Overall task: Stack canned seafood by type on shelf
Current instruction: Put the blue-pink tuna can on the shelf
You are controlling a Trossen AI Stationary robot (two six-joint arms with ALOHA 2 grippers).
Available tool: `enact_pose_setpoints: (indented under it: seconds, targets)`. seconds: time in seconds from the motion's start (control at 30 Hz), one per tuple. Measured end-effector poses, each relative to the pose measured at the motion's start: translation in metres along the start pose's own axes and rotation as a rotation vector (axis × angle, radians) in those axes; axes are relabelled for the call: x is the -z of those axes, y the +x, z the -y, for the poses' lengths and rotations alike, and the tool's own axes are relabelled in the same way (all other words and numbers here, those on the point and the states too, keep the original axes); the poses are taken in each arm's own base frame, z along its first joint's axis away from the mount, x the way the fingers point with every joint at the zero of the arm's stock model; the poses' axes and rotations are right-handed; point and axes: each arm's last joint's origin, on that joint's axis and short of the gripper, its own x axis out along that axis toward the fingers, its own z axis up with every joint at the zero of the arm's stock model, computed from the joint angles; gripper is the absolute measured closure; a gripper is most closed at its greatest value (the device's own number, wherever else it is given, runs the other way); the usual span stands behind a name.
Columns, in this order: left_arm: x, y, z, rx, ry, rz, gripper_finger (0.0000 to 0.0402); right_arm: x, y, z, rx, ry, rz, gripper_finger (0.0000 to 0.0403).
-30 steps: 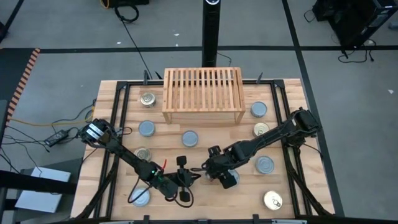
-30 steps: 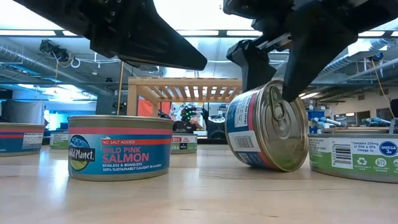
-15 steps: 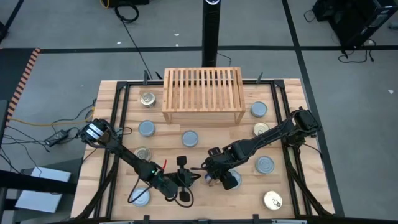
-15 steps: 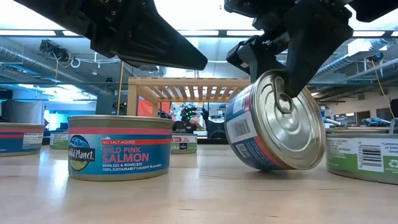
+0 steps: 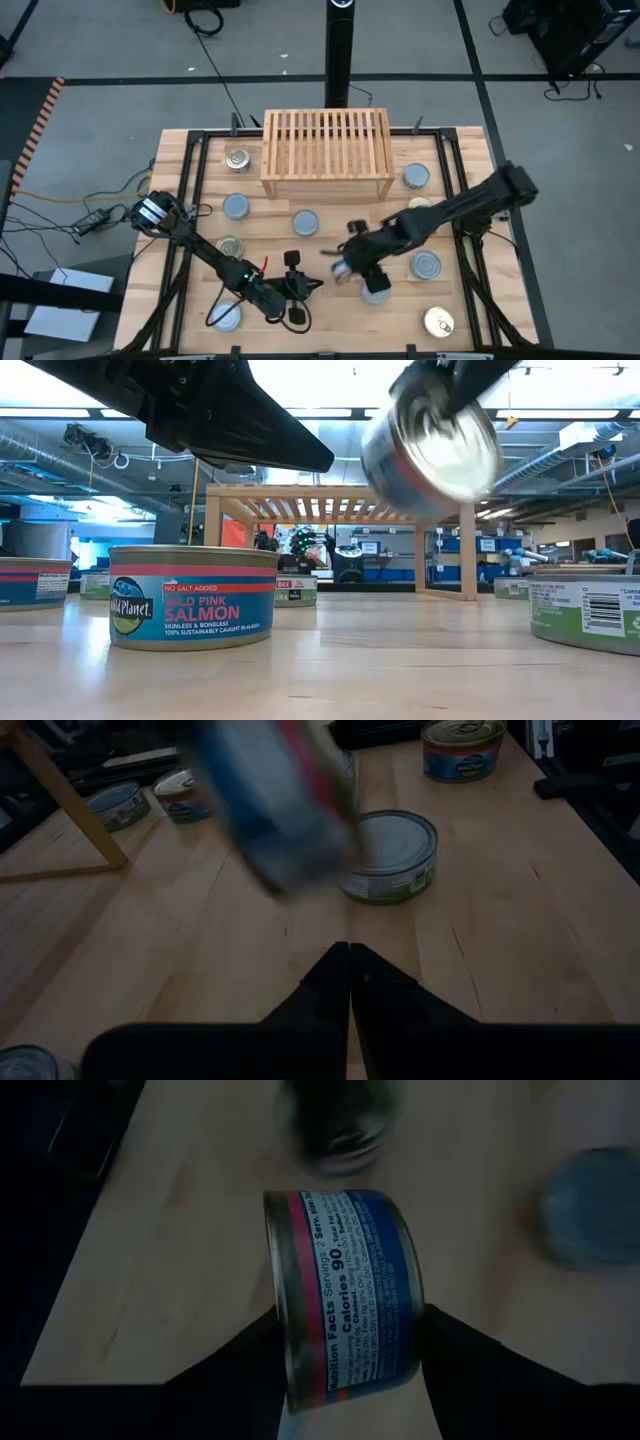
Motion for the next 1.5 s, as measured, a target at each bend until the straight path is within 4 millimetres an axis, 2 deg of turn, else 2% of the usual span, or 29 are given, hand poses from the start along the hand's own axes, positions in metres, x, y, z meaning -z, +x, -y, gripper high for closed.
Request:
enact_pose_setpoints:
  seconds: [0.23,0.4,0.53,0.7,0.87,1.1,1.3,1.4,1.5]
  targets:
    - [-0.001,0.0,0.0,0.001,-0.005,0.005,0.0383,0.006,-0.081,0.035,0.149,0.169,0.211,0.0207]
    - [-0.002,0.0,0.0,0.003,-0.016,0.018,0.0383,0.024,-0.13,0.082,0.273,0.382,0.33,0.0206]
    - [-0.002,0.0,0.0,0.003,-0.012,0.018,0.0383,0.046,-0.158,0.128,0.39,0.568,0.382,0.0206]
    - [-0.002,0.0,0.0,0.003,-0.011,0.018,0.0383,0.072,-0.179,0.183,0.409,0.773,0.45,0.0206]
    - [-0.002,0.001,-0.001,-0.002,-0.009,0.017,0.0383,0.086,-0.178,0.233,0.305,0.913,0.544,0.0206]
    - [-0.003,0.004,-0.005,-0.014,-0.019,0.015,0.0383,0.063,-0.157,0.283,0.019,0.919,0.817,0.0206]
    - [-0.003,0.004,-0.004,-0.012,-0.017,0.015,0.0383,0.045,-0.134,0.312,-0.086,0.931,0.981,0.0206]
    - [-0.003,0.004,-0.004,-0.013,-0.017,0.015,0.0383,0.035,-0.124,0.321,-0.109,0.942,0.98,0.0206]
    - [-0.003,0.004,-0.004,-0.012,-0.015,0.015,0.0383,0.016,-0.115,0.325,-0.118,0.912,0.948,0.0206]
